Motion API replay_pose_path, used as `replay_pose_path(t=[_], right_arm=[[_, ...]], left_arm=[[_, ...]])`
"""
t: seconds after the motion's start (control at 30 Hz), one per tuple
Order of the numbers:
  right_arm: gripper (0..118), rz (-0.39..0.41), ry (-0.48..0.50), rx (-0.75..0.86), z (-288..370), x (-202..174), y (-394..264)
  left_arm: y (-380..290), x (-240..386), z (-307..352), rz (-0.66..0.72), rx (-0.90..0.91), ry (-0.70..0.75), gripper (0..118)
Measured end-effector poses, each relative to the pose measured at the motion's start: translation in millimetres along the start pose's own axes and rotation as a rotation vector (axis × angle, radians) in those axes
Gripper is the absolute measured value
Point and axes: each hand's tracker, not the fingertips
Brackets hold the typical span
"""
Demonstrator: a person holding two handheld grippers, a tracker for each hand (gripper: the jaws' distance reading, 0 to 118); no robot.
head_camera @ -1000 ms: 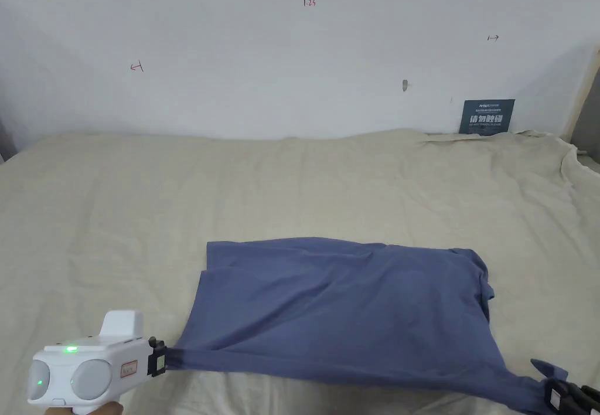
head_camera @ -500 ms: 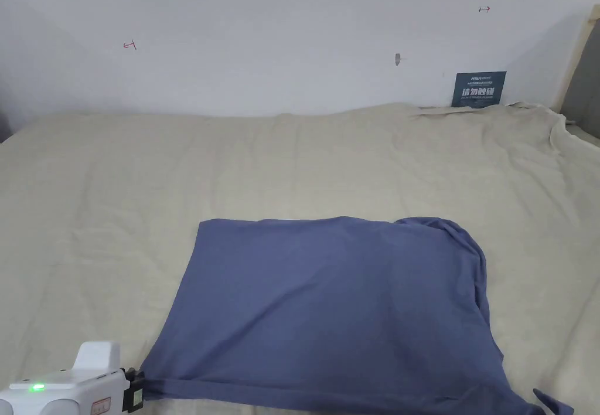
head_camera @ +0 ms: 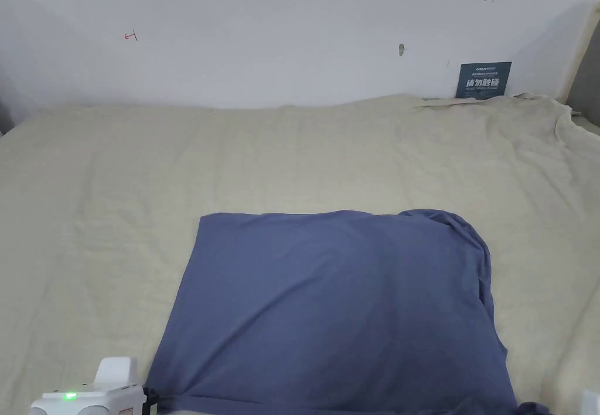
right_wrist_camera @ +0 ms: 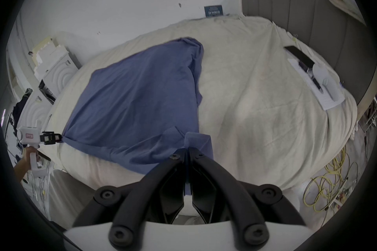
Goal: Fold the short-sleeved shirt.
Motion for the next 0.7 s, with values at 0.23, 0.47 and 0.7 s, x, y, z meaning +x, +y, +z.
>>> replay_pose_path(t=[0.23, 0.47, 0.7], right_arm=[[3, -0.021, -0.05, -0.086, -28, -6, -11], [99, 0.013, -0.052, -0.014, 2, -24, 13], [102, 0.047, 0.002, 0.234, 58, -57, 57]], left_arm=[[6, 5, 1, 0.009, -0.014, 0.024, 19], [14, 21, 23, -0.008, 0.003, 0.056, 112], [35, 16, 57, 0.051, 0.202, 0.014, 112]])
